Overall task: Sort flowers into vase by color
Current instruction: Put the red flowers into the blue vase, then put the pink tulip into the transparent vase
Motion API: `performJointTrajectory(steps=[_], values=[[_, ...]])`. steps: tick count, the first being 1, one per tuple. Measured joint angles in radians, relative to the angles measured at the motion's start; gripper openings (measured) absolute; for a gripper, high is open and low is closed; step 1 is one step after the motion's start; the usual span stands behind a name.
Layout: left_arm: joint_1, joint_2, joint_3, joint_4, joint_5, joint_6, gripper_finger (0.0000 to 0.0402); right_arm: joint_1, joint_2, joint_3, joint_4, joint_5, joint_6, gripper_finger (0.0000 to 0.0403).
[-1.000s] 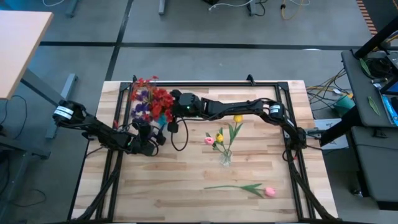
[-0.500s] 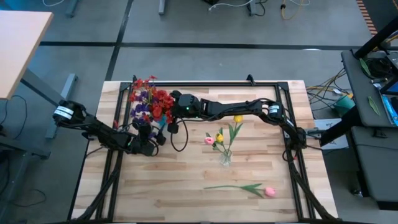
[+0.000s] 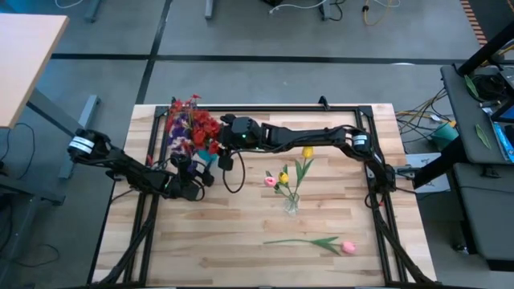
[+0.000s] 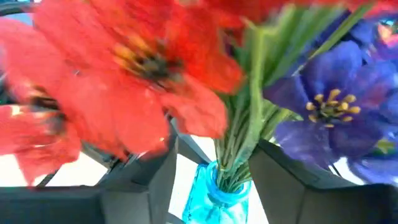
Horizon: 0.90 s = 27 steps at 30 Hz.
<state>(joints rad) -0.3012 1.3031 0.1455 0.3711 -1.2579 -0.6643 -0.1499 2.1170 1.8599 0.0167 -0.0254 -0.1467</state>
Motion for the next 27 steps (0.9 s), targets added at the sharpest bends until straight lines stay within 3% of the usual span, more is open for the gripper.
performJointTrajectory(steps=[10,27], values=[[0.0,-0.006,0.042,0.012,-0.024,0.048,0.0355,0.002,-0.051,0.0,-0.11,0.0,0.015,0.0238],[-0.024,-0.075,0.056,0.005,-0.04,0.07,0.0357,0.002,-0.181,-0.001,-0.265,-0.001,0.015,0.0249]])
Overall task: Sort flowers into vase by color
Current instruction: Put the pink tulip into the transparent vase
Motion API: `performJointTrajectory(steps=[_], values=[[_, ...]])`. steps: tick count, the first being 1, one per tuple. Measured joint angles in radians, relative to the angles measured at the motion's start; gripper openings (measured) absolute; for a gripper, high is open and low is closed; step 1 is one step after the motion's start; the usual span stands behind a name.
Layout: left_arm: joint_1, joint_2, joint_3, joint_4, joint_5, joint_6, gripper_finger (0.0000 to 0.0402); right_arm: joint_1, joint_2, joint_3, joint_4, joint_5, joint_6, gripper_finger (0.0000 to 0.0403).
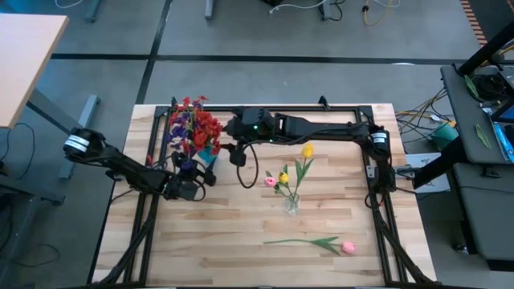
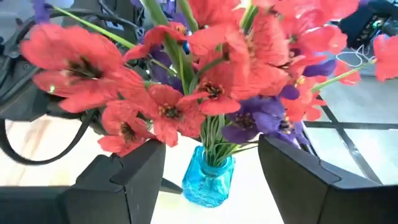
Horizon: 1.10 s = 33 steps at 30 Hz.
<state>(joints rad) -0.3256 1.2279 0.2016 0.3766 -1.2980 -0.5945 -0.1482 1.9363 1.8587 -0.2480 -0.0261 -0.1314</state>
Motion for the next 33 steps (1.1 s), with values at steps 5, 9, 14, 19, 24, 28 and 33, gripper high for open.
performJointTrajectory(steps=[5,9,14,19,24,28,33], values=[[-0.008,-0.035,0.0,0.0,0.0,0.03,0.0357,0.0,-0.038,0.0,-0.041,0.0,-0.001,0.0249],[-0.032,-0.063,0.0,-0.003,0.005,0.052,0.0357,0.0,-0.068,0.0,-0.061,0.0,0.0,0.0249],[-0.07,-0.114,0.0,-0.045,0.005,0.078,0.0357,0.0,-0.119,0.0,-0.072,0.0,0.0,0.0249],[-0.117,-0.187,0.01,-0.162,0.064,0.044,0.0357,0.0,-0.179,0.027,-0.1,0.0,0.003,0.0249],[-0.143,-0.278,0.104,-0.492,0.392,-0.111,0.0357,0.0,-0.237,0.096,-0.204,-0.001,0.056,0.0249],[-0.144,-0.299,0.206,-0.877,0.728,-0.397,0.0357,0.002,-0.265,0.191,-0.337,-0.005,0.087,0.0249],[-0.192,-0.269,0.342,-1.172,1.053,-0.594,0.0357,0.006,-0.274,0.392,-0.571,-0.008,0.15,0.0249]])
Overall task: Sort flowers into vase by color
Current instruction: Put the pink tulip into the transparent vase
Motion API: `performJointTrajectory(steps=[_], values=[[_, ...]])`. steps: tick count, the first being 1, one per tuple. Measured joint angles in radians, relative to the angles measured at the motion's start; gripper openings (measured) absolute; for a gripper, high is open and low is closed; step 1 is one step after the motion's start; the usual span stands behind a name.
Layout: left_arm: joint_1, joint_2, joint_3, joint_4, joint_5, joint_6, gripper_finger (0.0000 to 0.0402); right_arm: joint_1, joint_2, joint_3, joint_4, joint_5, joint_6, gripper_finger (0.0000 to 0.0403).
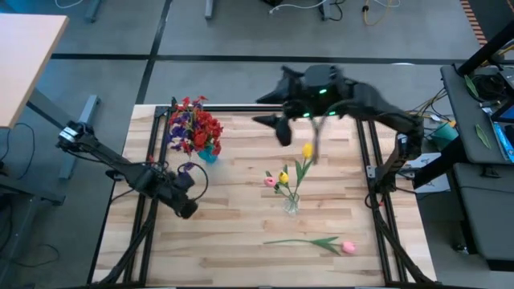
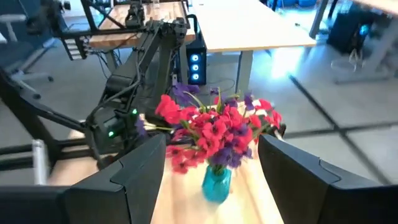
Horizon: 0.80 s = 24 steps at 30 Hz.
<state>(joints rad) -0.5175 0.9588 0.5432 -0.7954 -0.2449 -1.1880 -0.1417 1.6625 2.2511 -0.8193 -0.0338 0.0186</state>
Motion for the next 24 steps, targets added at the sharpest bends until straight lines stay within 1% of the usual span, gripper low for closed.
performJointTrajectory(steps=[2,3,4,6,8,11,14,16,21,24], values=[[-0.03,0.021,0.066,-0.06,0.077,-0.029,0.0357,0.0,-0.002,0.09,-0.112,0.0,0.054,0.0249],[-0.046,0.031,0.101,-0.085,0.097,-0.036,0.0357,0.0,-0.005,0.109,-0.152,0.0,0.084,0.0249],[-0.065,0.042,0.14,-0.117,0.109,-0.044,0.0357,0.001,-0.029,0.094,-0.173,-0.001,0.127,0.0249],[-0.107,0.069,0.219,-0.173,0.112,-0.062,0.0357,0.002,-0.071,0.064,-0.258,-0.021,0.237,0.0248],[-0.158,0.099,0.295,-0.229,0.113,-0.081,0.0357,0.002,-0.098,0.062,-0.381,-0.026,0.326,0.0246],[-0.241,0.147,0.419,-0.309,0.072,-0.089,0.0357,0.025,-0.124,0.056,-0.573,0.01,0.404,0.0241],[-0.325,0.198,0.551,-0.36,-0.041,-0.089,0.0357,0.063,-0.14,0.043,-0.708,0.026,0.463,0.0235],[-0.39,0.228,0.632,-0.37,-0.162,-0.089,0.0357,0.106,-0.149,0.028,-0.761,0.027,0.496,0.0232],[-0.546,0.309,0.771,-0.374,-0.505,-0.066,0.0357,0.275,-0.236,-0.115,-0.75,0.03,0.571,0.0225],[-0.609,0.365,0.811,-0.376,-0.643,-0.062,0.0357,0.416,-0.298,-0.255,-0.745,0.072,0.645,0.0223]])
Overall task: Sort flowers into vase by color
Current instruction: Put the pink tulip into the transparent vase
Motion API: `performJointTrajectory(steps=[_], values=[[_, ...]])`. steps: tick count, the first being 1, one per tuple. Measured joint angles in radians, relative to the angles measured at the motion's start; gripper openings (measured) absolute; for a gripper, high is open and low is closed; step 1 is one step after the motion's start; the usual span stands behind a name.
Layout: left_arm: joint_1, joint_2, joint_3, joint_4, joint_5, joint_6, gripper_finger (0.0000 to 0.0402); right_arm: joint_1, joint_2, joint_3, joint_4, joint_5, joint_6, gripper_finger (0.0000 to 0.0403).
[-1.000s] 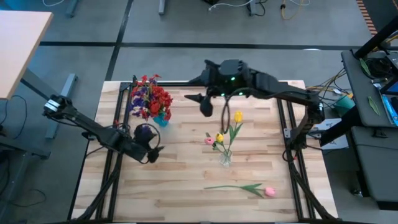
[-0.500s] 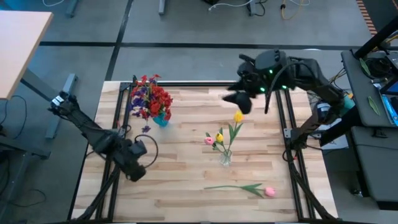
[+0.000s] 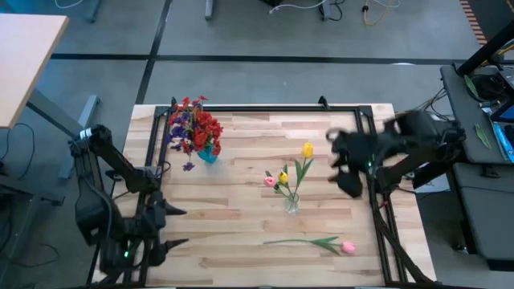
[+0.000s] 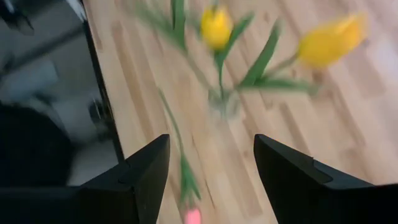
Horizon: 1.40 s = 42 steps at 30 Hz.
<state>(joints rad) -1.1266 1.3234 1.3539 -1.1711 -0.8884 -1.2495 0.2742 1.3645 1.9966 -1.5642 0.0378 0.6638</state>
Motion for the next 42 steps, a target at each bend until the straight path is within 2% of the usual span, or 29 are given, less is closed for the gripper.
performJointTrajectory(steps=[2,5,10,14,19,27,34,38,42], values=[[-0.018,0.033,0.017,-0.014,-0.047,0.001,0.0357,0.098,-0.024,-0.101,0.006,0.045,0.047,0.0223],[-0.017,0.076,0.037,-0.034,-0.057,0.018,0.0357,0.225,-0.041,-0.261,0.048,0.09,0.117,0.0223],[-0.01,0.141,0.059,-0.036,-0.104,0.095,0.0357,0.385,-0.039,-0.497,0.307,0.094,0.226,0.0223],[0.003,0.198,0.081,-0.036,-0.152,0.162,0.0357,0.457,0.004,-0.635,0.454,0.11,0.288,0.0223],[0.043,0.248,0.105,-0.033,-0.167,0.211,0.0354,0.482,0.102,-0.771,0.534,0.119,0.366,0.0223],[0.127,0.33,0.099,0.08,-0.025,0.337,0.0324,0.487,0.323,-0.815,0.747,0.086,0.336,0.0223],[0.16,0.405,0.098,0.214,-0.01,0.457,0.0307,0.48,0.498,-0.753,0.739,0.123,0.315,0.0223],[0.183,0.443,0.098,0.325,0.052,0.558,0.0299,0.463,0.548,-0.72,0.724,0.134,0.311,0.0219],[0.204,0.484,0.099,0.427,0.116,0.644,0.0291,0.453,0.572,-0.686,0.698,0.128,0.29,0.0193]])
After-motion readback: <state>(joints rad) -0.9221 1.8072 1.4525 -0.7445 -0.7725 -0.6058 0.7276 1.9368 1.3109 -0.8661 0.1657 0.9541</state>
